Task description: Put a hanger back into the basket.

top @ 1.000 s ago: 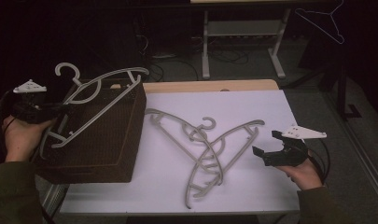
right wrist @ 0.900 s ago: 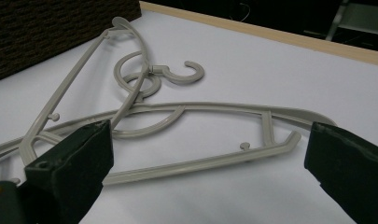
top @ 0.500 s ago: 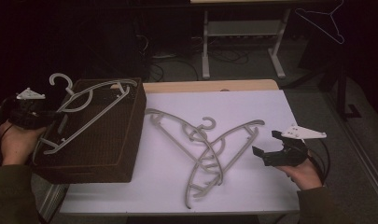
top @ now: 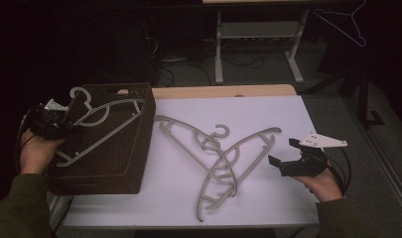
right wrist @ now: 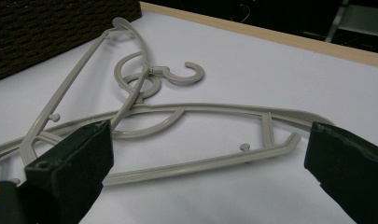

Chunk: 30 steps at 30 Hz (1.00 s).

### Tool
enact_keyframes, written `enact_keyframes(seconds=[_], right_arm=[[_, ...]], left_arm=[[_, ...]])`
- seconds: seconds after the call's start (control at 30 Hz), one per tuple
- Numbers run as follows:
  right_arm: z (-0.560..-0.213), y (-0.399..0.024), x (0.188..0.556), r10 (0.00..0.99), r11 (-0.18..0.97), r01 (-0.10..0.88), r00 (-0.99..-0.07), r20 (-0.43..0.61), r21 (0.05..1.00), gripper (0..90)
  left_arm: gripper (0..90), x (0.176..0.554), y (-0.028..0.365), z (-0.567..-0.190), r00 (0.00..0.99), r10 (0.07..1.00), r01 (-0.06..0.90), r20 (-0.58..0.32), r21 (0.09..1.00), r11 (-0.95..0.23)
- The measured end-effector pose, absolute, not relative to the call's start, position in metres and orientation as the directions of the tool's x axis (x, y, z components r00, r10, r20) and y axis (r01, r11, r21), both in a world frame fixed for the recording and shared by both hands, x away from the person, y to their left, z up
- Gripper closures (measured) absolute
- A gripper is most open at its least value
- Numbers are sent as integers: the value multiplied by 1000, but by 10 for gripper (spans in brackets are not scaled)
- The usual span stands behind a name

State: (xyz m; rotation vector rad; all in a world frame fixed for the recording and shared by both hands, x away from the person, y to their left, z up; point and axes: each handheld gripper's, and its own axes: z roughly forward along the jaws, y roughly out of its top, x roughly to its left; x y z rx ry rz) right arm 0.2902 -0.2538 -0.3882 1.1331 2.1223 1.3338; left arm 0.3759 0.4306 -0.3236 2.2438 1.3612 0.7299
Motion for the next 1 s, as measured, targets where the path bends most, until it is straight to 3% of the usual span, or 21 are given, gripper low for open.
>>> enact_keyframes(seconds=[0.27, 0.47, 0.77, 1.0], right_arm=[[-388, -254, 290, 795, 220, 425, -600, 91, 878, 10], [-388, -252, 290, 793, 224, 424, -603, 89, 878, 10], [-387, -252, 290, 792, 225, 422, -605, 88, 878, 10], [-386, -249, 290, 787, 233, 418, -612, 82, 878, 11]], left_arm=[[826, 380, 430, -339, 382, 903, 707, 198, 566, -424], [809, 379, 438, -345, 389, 912, 714, 133, 582, -389], [646, 374, 446, -336, 363, 925, 693, 112, 631, -348], [456, 370, 438, -326, 411, 911, 636, 13, 712, -297]])
